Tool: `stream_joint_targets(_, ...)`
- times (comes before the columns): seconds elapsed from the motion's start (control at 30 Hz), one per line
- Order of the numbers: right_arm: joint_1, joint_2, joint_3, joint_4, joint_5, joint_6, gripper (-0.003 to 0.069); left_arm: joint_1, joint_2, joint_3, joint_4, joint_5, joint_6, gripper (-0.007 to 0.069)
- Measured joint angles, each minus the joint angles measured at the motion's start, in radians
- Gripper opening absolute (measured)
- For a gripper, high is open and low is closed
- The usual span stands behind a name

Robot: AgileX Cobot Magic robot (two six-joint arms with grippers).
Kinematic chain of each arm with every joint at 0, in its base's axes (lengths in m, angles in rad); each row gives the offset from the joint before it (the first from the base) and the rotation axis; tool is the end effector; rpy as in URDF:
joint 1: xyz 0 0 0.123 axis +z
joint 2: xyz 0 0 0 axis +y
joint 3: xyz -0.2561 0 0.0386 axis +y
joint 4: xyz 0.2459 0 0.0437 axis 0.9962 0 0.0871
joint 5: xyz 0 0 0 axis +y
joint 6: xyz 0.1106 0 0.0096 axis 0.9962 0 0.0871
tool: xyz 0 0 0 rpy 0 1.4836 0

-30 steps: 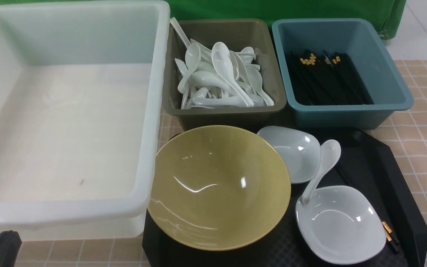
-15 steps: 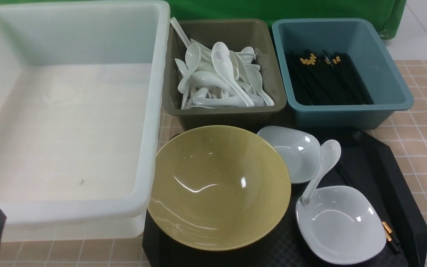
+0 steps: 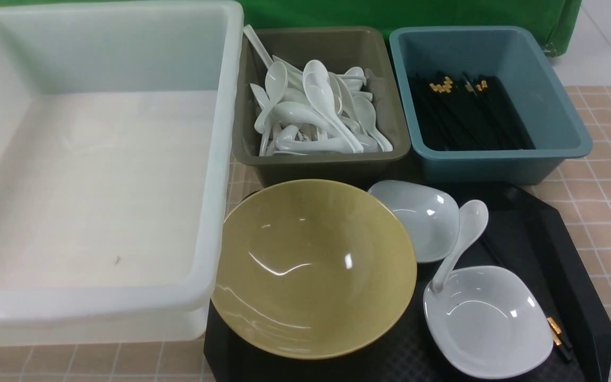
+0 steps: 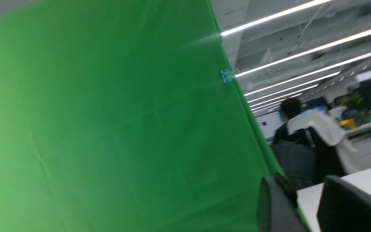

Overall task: On brown table put chopsticks spoon bowls plates into blue grey white boxes.
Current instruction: 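Grasp the large bowl on the tray by its rim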

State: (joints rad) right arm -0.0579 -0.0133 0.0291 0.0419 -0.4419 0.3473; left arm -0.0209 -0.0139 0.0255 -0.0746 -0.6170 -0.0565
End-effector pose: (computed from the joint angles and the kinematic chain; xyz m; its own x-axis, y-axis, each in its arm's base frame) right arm 0.0865 -0.0070 0.2524 0.4816 0.3484 -0.8042 -0.1160 0.9349 0.3355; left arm 0.0754 0.0032 0.2695 0.6344 -0.1303 -0.7619 0.0624 0.9911 -0.1175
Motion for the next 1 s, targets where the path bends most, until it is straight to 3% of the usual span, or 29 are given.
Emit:
stream_joint_targets(0.13,0.000,0.000,0.000,0.002,-0.078,0.026,0.0235,0.000,-0.001,-0.003,0.023,-0.106,-0.237,0.0001)
stream_joint_targets(0.23,0.000,0.003,-0.051,0.003,-0.029,0.014,0.0211,0.000,-0.001,-0.082,0.106,-0.007,-0.351,0.0001)
stream_joint_targets(0.27,0.000,0.012,-0.109,0.002,0.023,-0.009,0.0188,0.000,0.004,-0.154,0.158,0.088,-0.389,0.0001)
stream_joint_targets(0.3,0.000,0.014,-0.131,0.002,0.048,-0.022,0.0183,0.000,0.004,-0.167,0.167,0.088,-0.392,0.0001)
stream_joint_targets(0.37,0.000,0.071,-0.288,-0.001,0.221,-0.138,0.0106,0.000,0.066,-0.354,0.293,0.284,-0.419,0.0001)
stream_joint_targets(0.47,0.000,0.153,-0.412,-0.002,0.344,-0.268,0.0047,0.000,0.167,-0.515,0.395,0.421,-0.411,0.0001)
stream_joint_targets(0.6,0.000,0.296,-0.478,-0.003,0.434,-0.336,0.0037,0.000,0.351,-0.602,0.500,0.515,-0.407,0.0001)
stream_joint_targets(0.7,0.000,0.388,-0.482,-0.003,0.553,-0.321,0.0037,-0.013,0.473,-0.624,0.514,0.611,-0.447,0.0001)
stream_joint_targets(0.8,0.016,0.492,-0.489,0.009,0.834,-0.335,0.0037,-0.073,0.592,-0.684,0.481,0.786,-0.507,0.0001)
stream_joint_targets(0.87,0.029,0.530,-0.489,0.024,0.923,-0.367,0.0037,-0.113,0.637,-0.713,0.457,0.871,-0.508,0.0001)
stream_joint_targets(1.0,0.097,0.660,-0.489,0.156,1.211,-0.625,0.0037,-0.315,0.835,-0.886,0.320,1.214,-0.325,0.0001)
